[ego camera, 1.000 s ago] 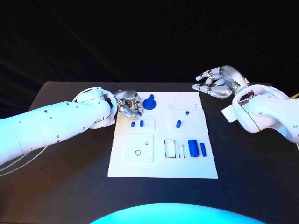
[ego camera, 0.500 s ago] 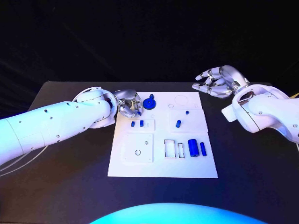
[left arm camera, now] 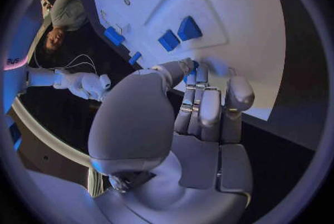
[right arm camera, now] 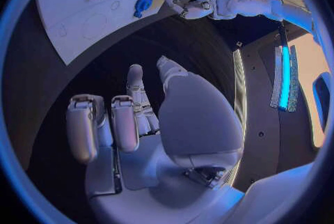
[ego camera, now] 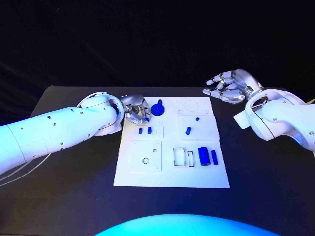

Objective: Assemble the parts on the task board

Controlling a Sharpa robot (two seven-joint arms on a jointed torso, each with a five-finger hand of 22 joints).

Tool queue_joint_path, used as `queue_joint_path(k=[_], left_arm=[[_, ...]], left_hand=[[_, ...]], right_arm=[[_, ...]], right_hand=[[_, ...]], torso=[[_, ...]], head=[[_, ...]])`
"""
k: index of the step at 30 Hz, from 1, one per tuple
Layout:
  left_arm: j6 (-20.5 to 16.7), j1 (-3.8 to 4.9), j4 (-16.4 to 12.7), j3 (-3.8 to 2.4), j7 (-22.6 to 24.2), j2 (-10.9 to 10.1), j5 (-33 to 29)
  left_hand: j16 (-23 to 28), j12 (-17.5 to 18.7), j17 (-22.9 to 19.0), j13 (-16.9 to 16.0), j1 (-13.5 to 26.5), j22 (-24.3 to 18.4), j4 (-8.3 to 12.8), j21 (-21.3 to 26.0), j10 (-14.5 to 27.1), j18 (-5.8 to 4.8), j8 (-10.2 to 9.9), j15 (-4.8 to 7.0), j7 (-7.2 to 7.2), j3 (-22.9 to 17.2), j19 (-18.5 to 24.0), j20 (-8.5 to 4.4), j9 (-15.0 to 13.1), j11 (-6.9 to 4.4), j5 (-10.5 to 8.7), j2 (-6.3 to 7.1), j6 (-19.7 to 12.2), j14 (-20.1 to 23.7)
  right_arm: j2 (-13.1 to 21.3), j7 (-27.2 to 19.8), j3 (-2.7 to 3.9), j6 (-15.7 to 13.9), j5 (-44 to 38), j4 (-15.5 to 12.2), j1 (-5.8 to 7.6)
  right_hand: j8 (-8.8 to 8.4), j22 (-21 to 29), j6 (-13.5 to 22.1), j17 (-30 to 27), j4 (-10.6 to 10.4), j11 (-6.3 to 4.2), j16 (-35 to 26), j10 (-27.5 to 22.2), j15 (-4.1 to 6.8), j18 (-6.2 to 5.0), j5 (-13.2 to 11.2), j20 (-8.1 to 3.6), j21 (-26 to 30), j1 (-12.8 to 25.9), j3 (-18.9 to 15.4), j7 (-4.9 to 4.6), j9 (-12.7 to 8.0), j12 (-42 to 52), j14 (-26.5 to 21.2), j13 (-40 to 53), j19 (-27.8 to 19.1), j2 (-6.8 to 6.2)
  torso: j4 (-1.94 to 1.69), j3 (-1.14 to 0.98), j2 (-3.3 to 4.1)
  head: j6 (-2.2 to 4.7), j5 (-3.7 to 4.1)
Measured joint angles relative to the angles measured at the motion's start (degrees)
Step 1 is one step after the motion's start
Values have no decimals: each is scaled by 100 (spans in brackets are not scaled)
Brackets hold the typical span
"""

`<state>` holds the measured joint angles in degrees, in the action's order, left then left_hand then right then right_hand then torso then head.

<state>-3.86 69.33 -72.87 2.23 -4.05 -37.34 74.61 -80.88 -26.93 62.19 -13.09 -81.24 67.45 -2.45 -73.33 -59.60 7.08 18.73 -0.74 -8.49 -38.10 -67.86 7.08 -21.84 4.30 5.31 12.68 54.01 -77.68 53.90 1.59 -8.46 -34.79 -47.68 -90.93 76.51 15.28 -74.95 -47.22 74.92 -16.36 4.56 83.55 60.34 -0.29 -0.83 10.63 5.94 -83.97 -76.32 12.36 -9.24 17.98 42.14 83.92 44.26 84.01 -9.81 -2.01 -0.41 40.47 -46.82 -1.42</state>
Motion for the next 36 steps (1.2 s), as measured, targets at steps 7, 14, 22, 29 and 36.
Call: queue_joint_path(k=[7,14,22,29,36], left_arm=[[14,-20,5,10,-7,-5,-10],[23,-24,5,10,-12,-16,-18],[25,-30,0,10,-16,-40,-23],[25,-33,-6,8,-26,-92,-25],[9,-34,46,0,-40,-189,-18]], left_hand=[[0,70,-17,1,37,-6,0,0,-20,0,-190,0,-20,0,0,0,60,20,0,37,-161,0],[0,116,-29,1,59,-6,0,8,-20,0,-246,0,-20,0,0,0,81,20,0,60,-221,0],[0,166,-55,1,59,-19,16,22,-63,0,-391,0,-14,-17,21,-22,136,20,0,60,-351,0],[0,272,-86,-11,89,-27,16,46,-84,0,-632,-22,18,-17,21,-22,246,-1,0,91,-674,22],[26,420,-230,-27,89,-116,32,151,60,-1,-862,-79,92,79,129,4,391,73,0,91,-1010,126]], right_arm=[[-1,-2,0,0,0,2,0],[0,-5,0,0,0,3,-1],[4,-5,0,0,0,5,-1],[10,21,0,63,-31,37,-1],[14,136,0,355,-332,89,-21]], right_hand=[[0,1,0,0,0,0,0,0,0,0,0,0,0,0,0,0,0,0,0,-5,0,0],[0,1,0,-1,0,1,0,1,0,0,0,0,0,0,0,0,0,0,0,-5,0,0],[0,2,2,-1,9,-35,-23,-40,14,0,0,0,88,0,9,2,-18,-86,14,-67,0,0],[0,2,96,-1,7,-38,-44,-374,21,-89,-9,0,288,30,73,47,-64,-758,21,-641,0,-32],[114,2,134,-1,146,-14,-69,-510,21,-89,-113,0,478,-300,211,67,-89,-1534,21,-1407,0,-220]], torso=[[0,0,2],[1,0,5],[1,1,6],[2,2,5],[1,2,2]], head=[[2,-6],[2,-7],[-5,-7],[-5,2],[16,6]])
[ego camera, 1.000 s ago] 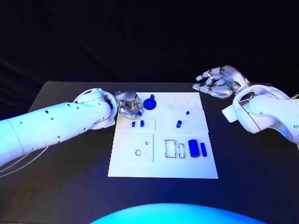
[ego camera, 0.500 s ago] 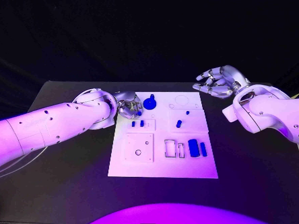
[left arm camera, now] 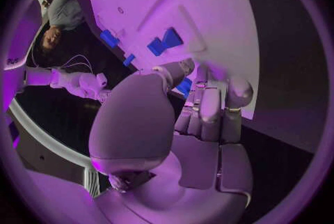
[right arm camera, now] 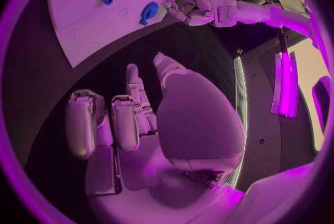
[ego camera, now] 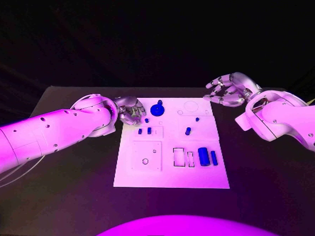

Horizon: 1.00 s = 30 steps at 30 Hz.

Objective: Assemble the parts on the task board

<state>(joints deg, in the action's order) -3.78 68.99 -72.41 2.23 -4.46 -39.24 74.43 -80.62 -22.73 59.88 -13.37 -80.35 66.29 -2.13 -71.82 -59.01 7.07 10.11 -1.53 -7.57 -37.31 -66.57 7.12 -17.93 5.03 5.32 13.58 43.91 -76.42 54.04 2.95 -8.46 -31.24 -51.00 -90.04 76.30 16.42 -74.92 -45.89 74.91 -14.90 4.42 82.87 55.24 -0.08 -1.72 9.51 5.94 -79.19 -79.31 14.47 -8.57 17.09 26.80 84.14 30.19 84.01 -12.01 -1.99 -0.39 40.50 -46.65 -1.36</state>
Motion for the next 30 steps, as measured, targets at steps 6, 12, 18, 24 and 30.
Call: queue_joint_path(k=[6,12,18,24,30], left_arm=[[-87,3,100,-80,7,-157,-2],[-302,29,25,-197,186,-471,-542],[-584,46,-274,-225,762,-812,-2271],[-688,41,-720,-233,1511,-1097,-4297],[-697,32,-1058,-234,2027,-1271,-5549]], left_hand=[[151,127,-426,37,-58,-187,17,168,385,0,25,-102,-87,14,220,93,37,164,0,20,113,271],[540,-121,-1286,-68,-155,-724,130,623,322,142,381,-110,-290,-191,854,109,-13,165,0,-18,642,793],[1413,-351,-2621,-137,-85,-1496,143,1384,509,315,540,-140,-343,-200,1632,138,-27,223,0,-87,668,1562],[1617,-410,-2771,-138,-72,-1612,150,1556,590,314,574,-167,-378,-67,1674,139,-27,246,0,-101,623,1659],[1677,-451,-2814,-137,-42,-1667,129,1646,617,315,624,-177,-358,19,1694,159,-26,235,0,-131,603,1709]], right_arm=[[-18,136,0,412,-656,47,-31],[-124,250,-7,738,-1560,187,-80],[-297,383,-15,977,-2539,327,-199],[-468,559,-23,1204,-3368,481,-350],[-588,701,-24,1315,-3878,550,-458]], right_hand=[[42,0,-402,0,161,10,-87,282,0,0,-11,0,-94,-353,551,8,14,-569,0,-684,0,-100],[42,1,-679,0,279,-34,-87,703,21,0,-124,-43,-167,-407,1132,63,30,-974,-22,-1179,0,-178],[-25,1,-754,0,356,25,-101,673,21,0,-181,-43,-139,-263,1317,19,40,-1306,-22,-1456,0,-318],[-93,1,-731,-2,385,82,-122,533,-1,0,-212,-42,16,-190,1348,-6,33,-1495,0,-1617,1,-391],[-115,2,-731,-30,408,83,-153,533,-23,0,-212,-42,36,-190,1370,-6,32,-1495,-22,-1651,1,-391]], torso=[[1,-2,-5],[12,-5,-7],[15,-5,4],[-1,12,8],[-4,14,10]], head=[[51,1],[140,100],[249,263],[293,396],[304,428]])
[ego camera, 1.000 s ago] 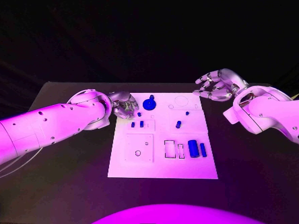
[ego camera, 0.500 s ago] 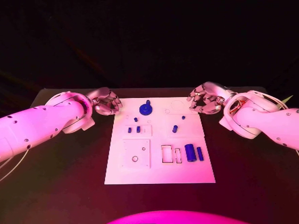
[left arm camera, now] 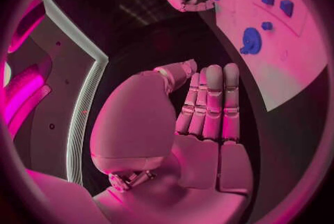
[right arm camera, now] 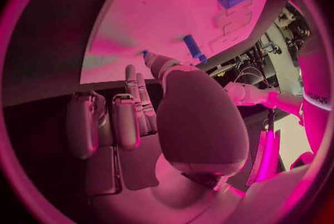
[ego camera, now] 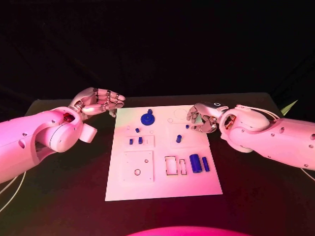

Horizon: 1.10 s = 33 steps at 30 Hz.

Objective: Assemble the parts on the task board

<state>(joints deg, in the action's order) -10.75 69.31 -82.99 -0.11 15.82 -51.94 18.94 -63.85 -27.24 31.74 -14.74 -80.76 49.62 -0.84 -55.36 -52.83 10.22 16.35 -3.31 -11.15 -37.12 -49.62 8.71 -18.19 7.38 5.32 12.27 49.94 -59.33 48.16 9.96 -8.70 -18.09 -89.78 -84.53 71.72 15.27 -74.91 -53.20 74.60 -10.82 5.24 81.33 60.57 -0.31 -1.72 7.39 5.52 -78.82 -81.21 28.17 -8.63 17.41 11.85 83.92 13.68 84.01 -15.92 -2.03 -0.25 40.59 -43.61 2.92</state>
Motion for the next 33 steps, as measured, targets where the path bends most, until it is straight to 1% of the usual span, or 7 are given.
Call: queue_joint_path(k=[3,9,13,15,23,26,33], left_arm=[[4,-3,-79,-1,142,-41,-335],[12,-6,-157,-1,332,-70,-757],[14,-6,-167,-1,389,-84,-870],[15,-7,-171,-1,416,-91,-922],[16,-8,-180,-1,463,-107,-1030],[17,-8,-186,0,467,-109,-1051],[20,-8,-200,0,468,-111,-1074]], left_hand=[[0,0,-8,0,0,-18,-12,24,1,0,0,-8,0,21,14,14,-2,-1,0,0,0,8],[22,0,-16,0,0,-33,-12,48,21,-1,31,13,0,53,20,20,-7,19,0,0,0,28],[21,-21,-16,1,0,-41,-12,48,21,0,31,13,0,53,20,20,-7,19,0,0,0,28],[21,-21,-16,1,0,-42,-12,48,21,0,31,13,0,53,20,20,-7,19,0,0,0,28],[21,-21,-23,1,0,-49,5,72,21,-1,31,13,0,69,20,20,-6,19,0,0,1,28],[21,-21,-23,1,0,-49,5,72,21,-1,31,13,0,69,20,20,-6,19,0,0,1,28],[44,-21,-29,2,0,-54,5,72,21,0,31,-8,-20,69,20,20,-6,19,0,0,-20,49]], right_arm=[[-75,41,0,18,-135,17,-40],[-197,99,-1,30,-311,55,-107],[-237,134,6,29,-375,86,-116],[-254,153,8,25,-406,96,-121],[-317,223,15,16,-486,142,-127],[-349,266,20,20,-533,169,-130],[-411,385,32,50,-698,186,-147]], right_hand=[[0,0,0,-3,17,16,0,26,0,0,0,0,0,0,17,0,0,-30,0,-36,0,0],[0,0,-102,-12,72,-21,0,156,0,0,28,0,0,2,72,19,16,-52,0,-104,0,2],[0,0,-201,-12,132,-41,0,288,0,0,7,0,0,46,168,36,34,-105,0,-172,0,46],[0,-3,-238,-12,158,-42,0,333,0,0,-108,0,-27,76,272,42,39,-156,0,-214,0,77],[0,-4,-436,6,296,-104,0,601,23,0,-111,1,-117,144,549,87,103,-222,23,-325,0,148],[45,-4,-527,15,386,-135,0,713,44,0,-111,-25,-156,152,639,104,137,-230,1,-333,-2,236],[129,-3,-685,35,514,-174,23,819,85,0,-130,-41,-209,182,768,133,210,-289,1,-341,-1,292]], torso=[[3,2,1],[-4,-2,-2],[-7,-2,-4],[-7,-2,-5],[0,-10,-6],[1,-12,-6],[1,-14,-6]], head=[[2,2],[-9,1],[-19,-9],[-23,-10],[-32,-23],[-41,-11],[-57,9]])
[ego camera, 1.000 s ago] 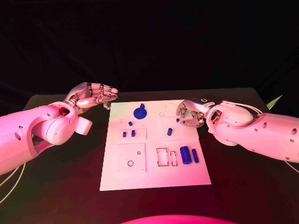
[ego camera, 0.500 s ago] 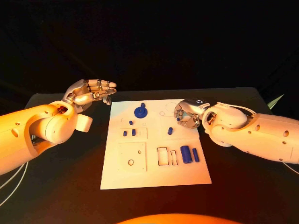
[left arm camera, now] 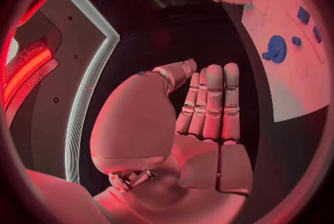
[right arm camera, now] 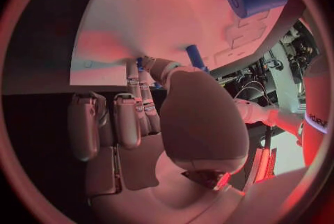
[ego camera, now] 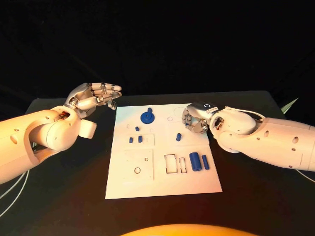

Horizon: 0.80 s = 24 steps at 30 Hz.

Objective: Assemble the parts on the task board

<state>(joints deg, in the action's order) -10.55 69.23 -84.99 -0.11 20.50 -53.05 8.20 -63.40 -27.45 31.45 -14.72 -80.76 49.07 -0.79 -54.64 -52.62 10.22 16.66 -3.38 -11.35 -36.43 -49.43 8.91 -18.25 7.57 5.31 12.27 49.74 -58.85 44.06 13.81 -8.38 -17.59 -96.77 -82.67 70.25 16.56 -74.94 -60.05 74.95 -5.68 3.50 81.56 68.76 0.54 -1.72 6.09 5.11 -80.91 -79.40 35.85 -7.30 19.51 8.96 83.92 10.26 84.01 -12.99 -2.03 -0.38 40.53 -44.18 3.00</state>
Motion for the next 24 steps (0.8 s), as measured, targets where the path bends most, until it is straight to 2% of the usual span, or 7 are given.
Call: queue_joint_path(k=[7,9,22,24], left_arm=[[3,0,-9,0,-9,-7,-3],[5,0,-10,0,-16,-11,-3],[25,0,-12,0,-55,-22,5],[26,-1,-12,0,-57,-22,6]], left_hand=[[0,0,-13,5,0,-16,18,34,42,0,0,0,0,18,0,0,1,0,0,0,-42,0],[0,0,-18,12,0,-21,31,34,47,0,0,0,-20,31,0,0,1,5,0,0,-60,0],[23,0,-41,26,-22,-26,63,34,123,0,0,-21,-62,63,0,0,21,41,20,-21,-142,21],[39,0,-40,26,-22,-29,63,34,134,-1,0,-21,-62,63,0,0,21,52,20,-21,-142,21]], right_arm=[[-24,110,7,34,-221,-35,-20],[-27,138,7,38,-284,-49,-25],[-22,324,-11,-26,-607,-128,-65],[-18,344,-17,-60,-631,-137,-72]], right_hand=[[49,1,-91,0,289,-2,23,117,20,0,-23,0,-91,-36,145,21,77,-90,20,-53,0,77],[74,1,-138,0,302,2,51,174,41,-1,-8,-42,-131,-47,157,32,91,-131,0,-70,0,88],[97,2,-220,-1,468,48,54,229,80,0,1,-41,-199,-38,245,76,143,-178,1,-41,0,141],[116,2,-221,-1,556,48,54,229,80,-1,0,-41,-218,-38,332,77,146,-199,1,-47,0,141]], torso=[[-1,-1,-1],[-1,0,-1],[-1,2,-7],[-1,2,-8]], head=[[-21,19],[-26,20],[-46,21],[-43,21]])
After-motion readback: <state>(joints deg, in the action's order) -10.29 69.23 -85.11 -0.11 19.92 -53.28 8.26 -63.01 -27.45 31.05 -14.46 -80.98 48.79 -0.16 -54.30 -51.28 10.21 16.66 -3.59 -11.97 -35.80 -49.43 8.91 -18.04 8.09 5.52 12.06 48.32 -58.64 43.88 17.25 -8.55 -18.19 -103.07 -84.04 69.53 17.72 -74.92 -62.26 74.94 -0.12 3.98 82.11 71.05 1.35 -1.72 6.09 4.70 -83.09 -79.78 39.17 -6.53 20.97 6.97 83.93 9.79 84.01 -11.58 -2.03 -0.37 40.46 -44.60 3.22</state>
